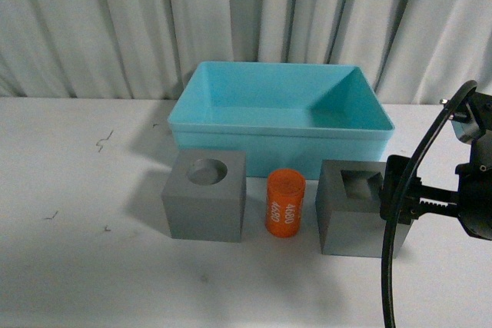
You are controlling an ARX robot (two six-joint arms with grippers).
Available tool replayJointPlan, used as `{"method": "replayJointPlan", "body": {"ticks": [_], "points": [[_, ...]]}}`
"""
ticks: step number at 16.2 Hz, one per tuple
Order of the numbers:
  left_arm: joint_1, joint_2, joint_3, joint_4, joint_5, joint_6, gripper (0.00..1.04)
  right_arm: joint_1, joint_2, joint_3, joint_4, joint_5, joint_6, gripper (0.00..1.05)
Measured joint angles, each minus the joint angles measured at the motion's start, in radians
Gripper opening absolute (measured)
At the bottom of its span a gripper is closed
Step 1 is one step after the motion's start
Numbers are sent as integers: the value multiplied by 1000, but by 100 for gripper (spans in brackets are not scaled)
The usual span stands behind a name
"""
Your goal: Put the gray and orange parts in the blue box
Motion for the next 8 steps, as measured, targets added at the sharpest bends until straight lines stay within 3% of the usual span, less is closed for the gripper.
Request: {"method": "replayJointPlan", "body": {"ticks": [4, 5, 8], "points": [[0, 0, 0, 0, 0, 0, 98, 12, 32, 28, -6, 14, 13, 98], [0, 0, 0, 0, 0, 0, 98, 12, 41, 34, -8, 16, 17, 94], [0, 0, 0, 0, 0, 0, 98, 4, 48, 44, -13, -16, 61, 56]]}}
